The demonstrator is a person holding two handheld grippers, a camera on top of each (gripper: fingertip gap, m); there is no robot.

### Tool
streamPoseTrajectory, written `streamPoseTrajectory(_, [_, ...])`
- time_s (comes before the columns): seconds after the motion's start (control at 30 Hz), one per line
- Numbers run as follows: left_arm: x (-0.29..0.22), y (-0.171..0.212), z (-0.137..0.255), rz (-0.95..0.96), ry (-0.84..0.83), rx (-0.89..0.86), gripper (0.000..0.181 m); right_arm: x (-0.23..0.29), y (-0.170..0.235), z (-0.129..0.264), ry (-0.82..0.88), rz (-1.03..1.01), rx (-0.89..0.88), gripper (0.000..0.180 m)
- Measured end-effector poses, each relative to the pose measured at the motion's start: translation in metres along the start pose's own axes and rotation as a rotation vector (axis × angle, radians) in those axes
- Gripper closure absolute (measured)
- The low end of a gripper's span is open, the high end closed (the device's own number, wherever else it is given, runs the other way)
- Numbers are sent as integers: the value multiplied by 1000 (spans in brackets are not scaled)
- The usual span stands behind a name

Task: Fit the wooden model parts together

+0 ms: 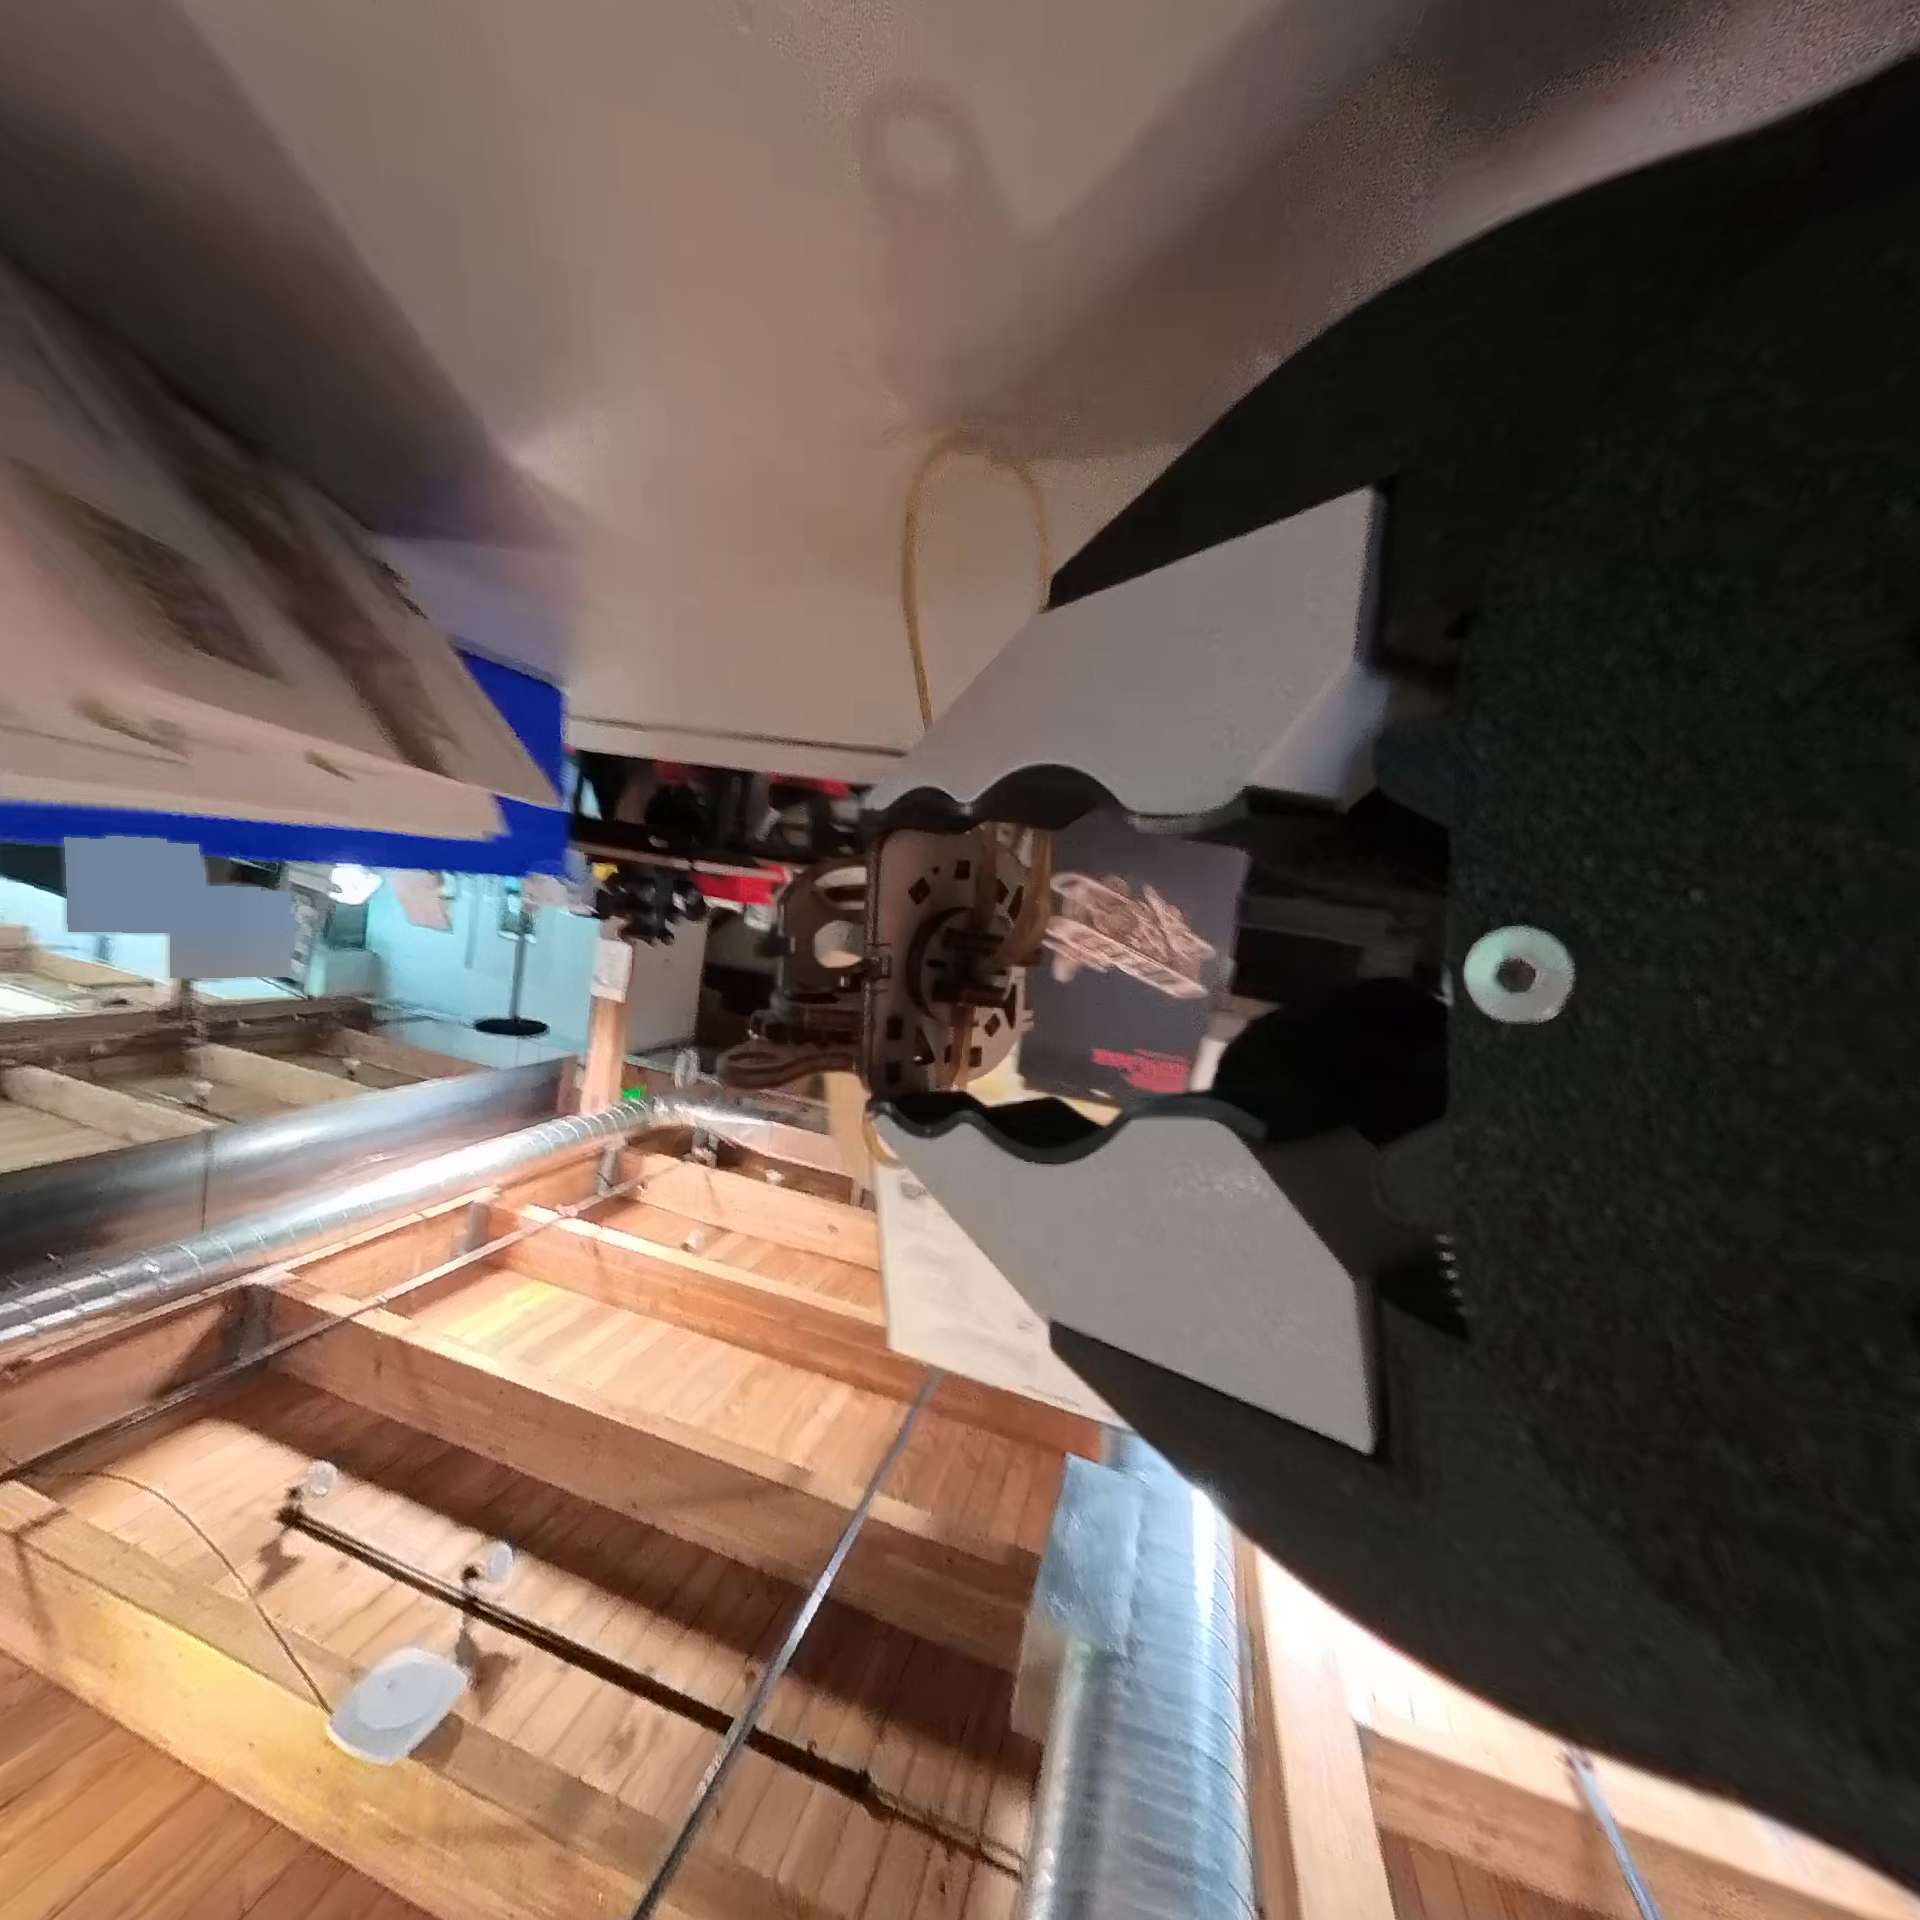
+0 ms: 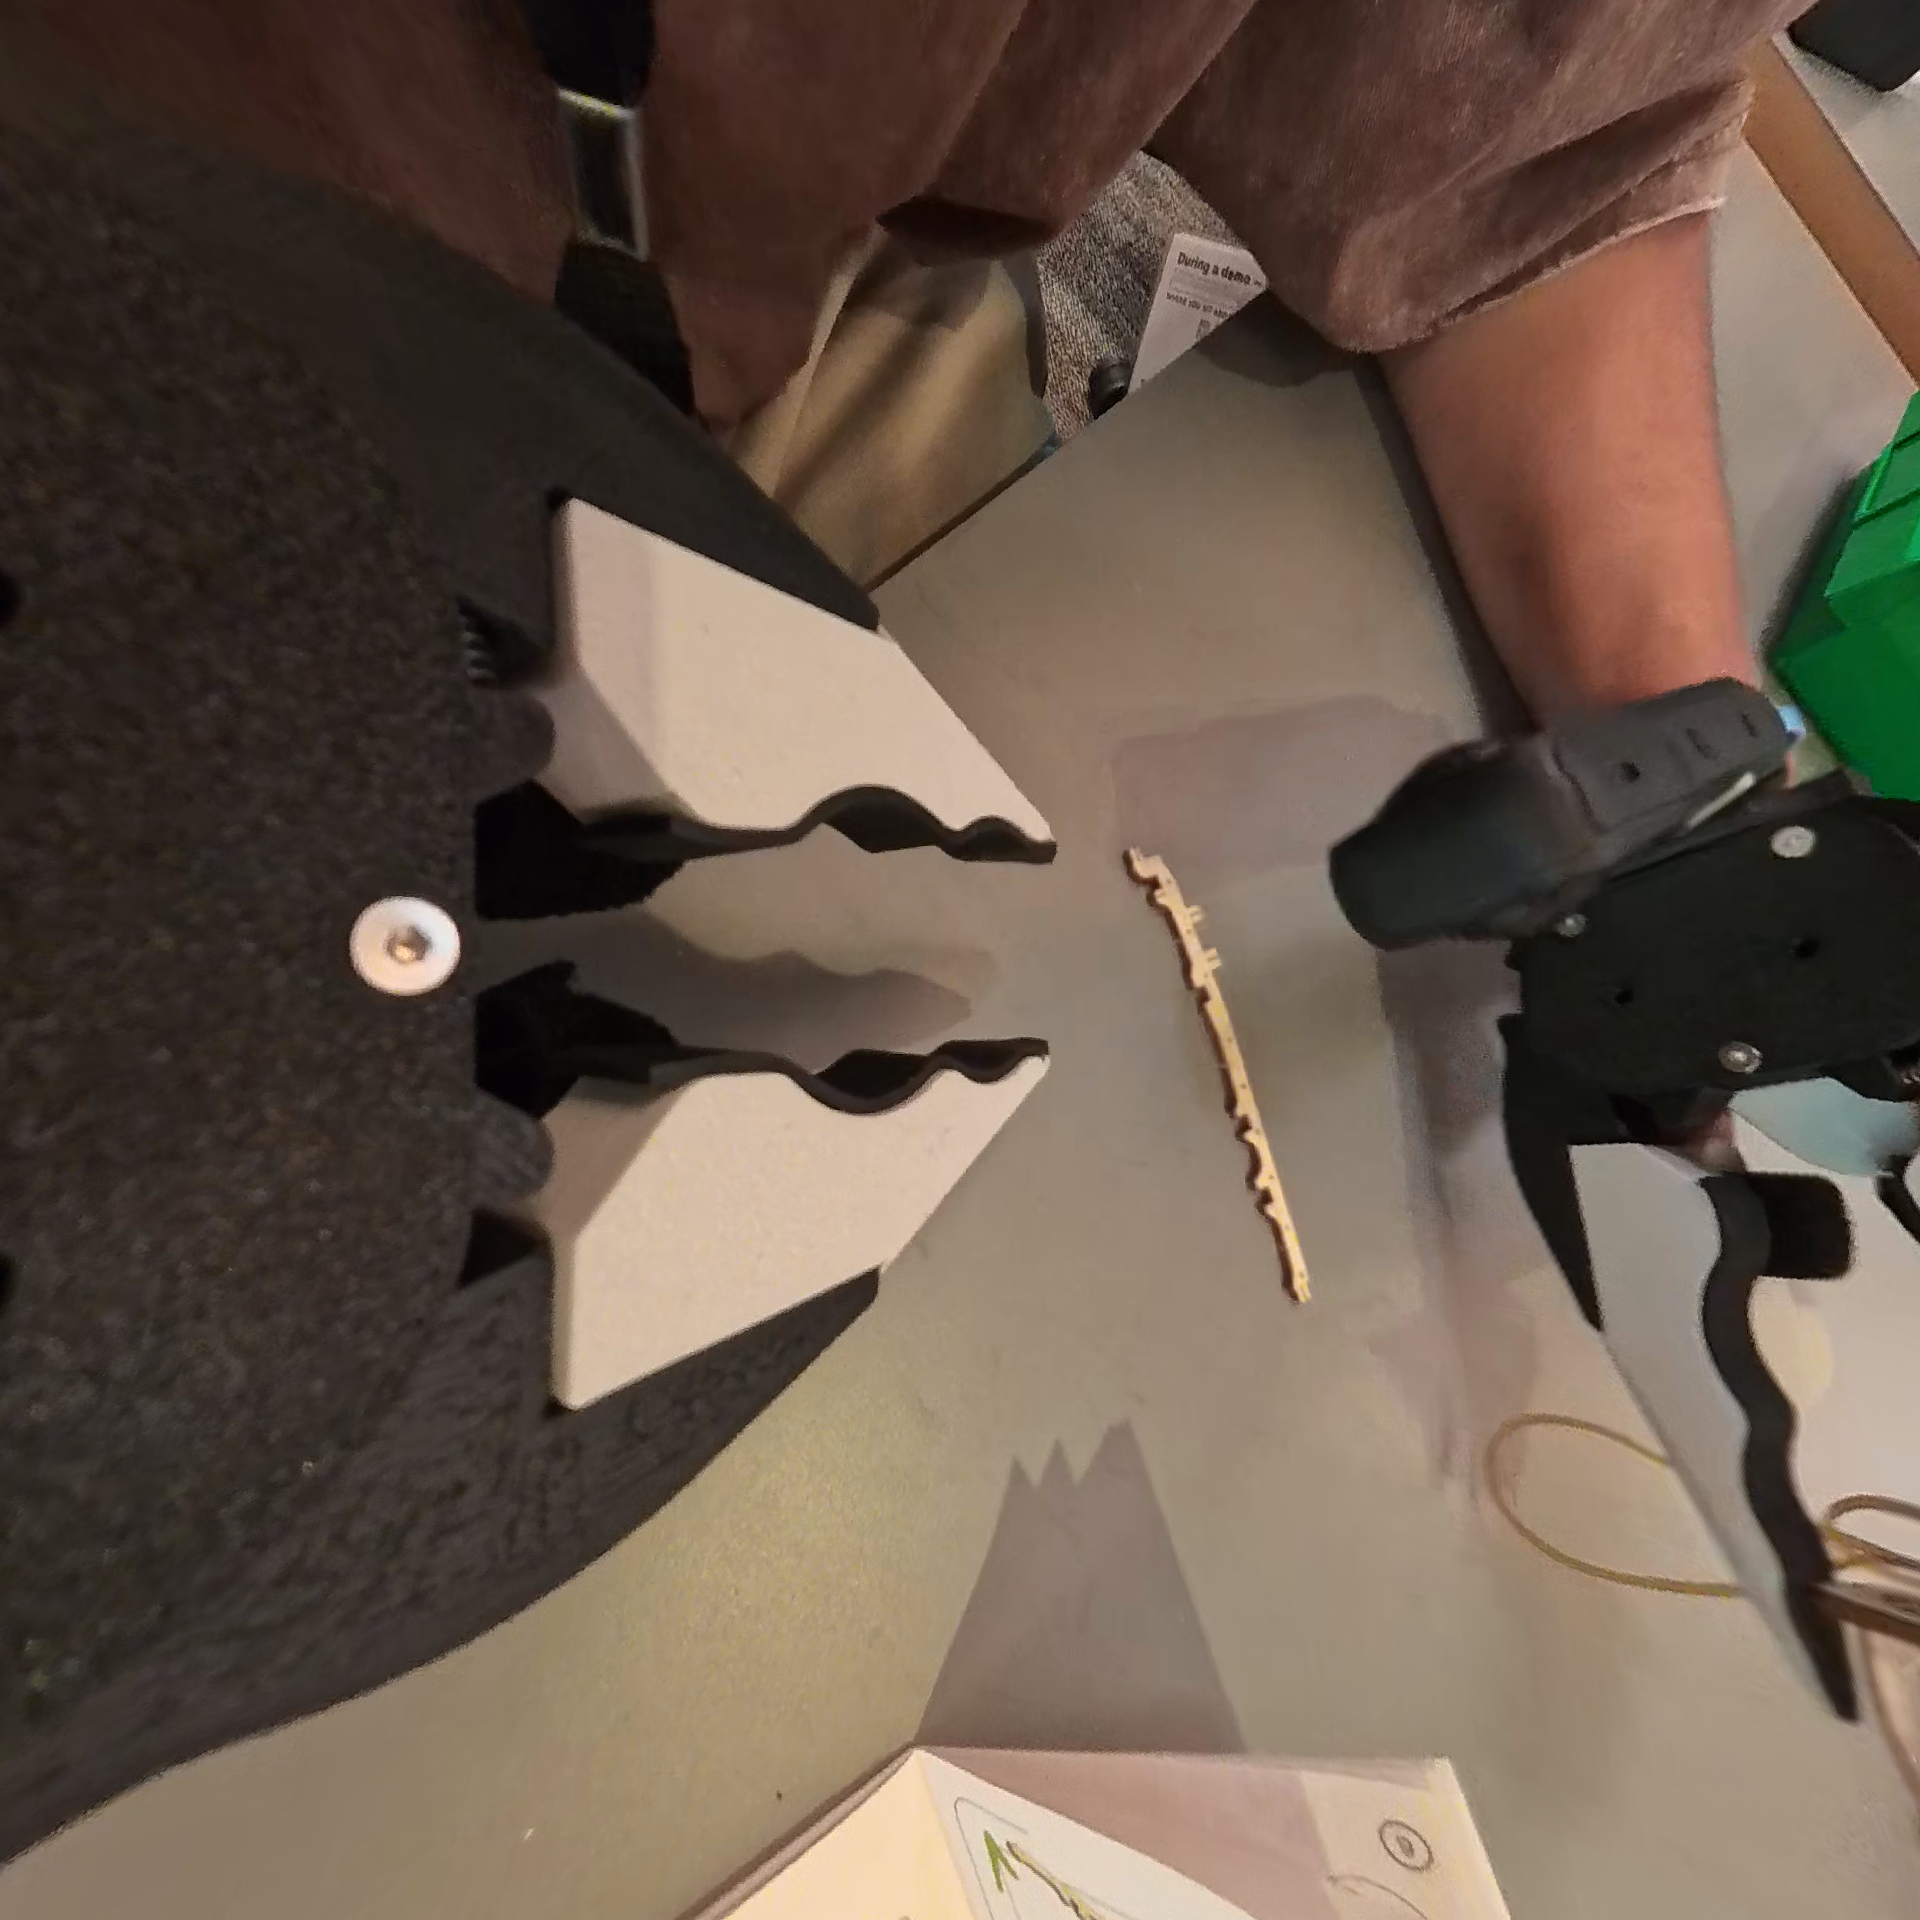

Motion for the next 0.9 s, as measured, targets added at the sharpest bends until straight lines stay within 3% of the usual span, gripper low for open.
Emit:
streamPoseTrajectory(0.1, [10, 29, -2, 36, -36, 91, 133, -2, -1, -3, -17, 23, 18, 135])
streamPoseTrajectory(0.23, [16, 46, -1, 95, -55, 142, 133, -9, -1, -13, 23, 79, 35, 136])
streamPoseTrajectory(0.4, [16, 45, -2, 151, -46, 138, 133, 17, -4, -39, 18, 52, 51, 143])
streamPoseTrajectory(0.57, [18, 47, -1, 204, -49, 135, 134, 25, -7, -51, 184, 160, 56, 154])
streamPoseTrajectory(0.9, [17, 48, -1, 215, -42, 139, 133, 30, -4, -56, 127, 247, 101, 180])
Point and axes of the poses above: each gripper's, where its closed fingertips meet, z back along the fingers, y out of its underside, x = y × z across the jaws, the point moved 5 cm from there along z, back along the fingers
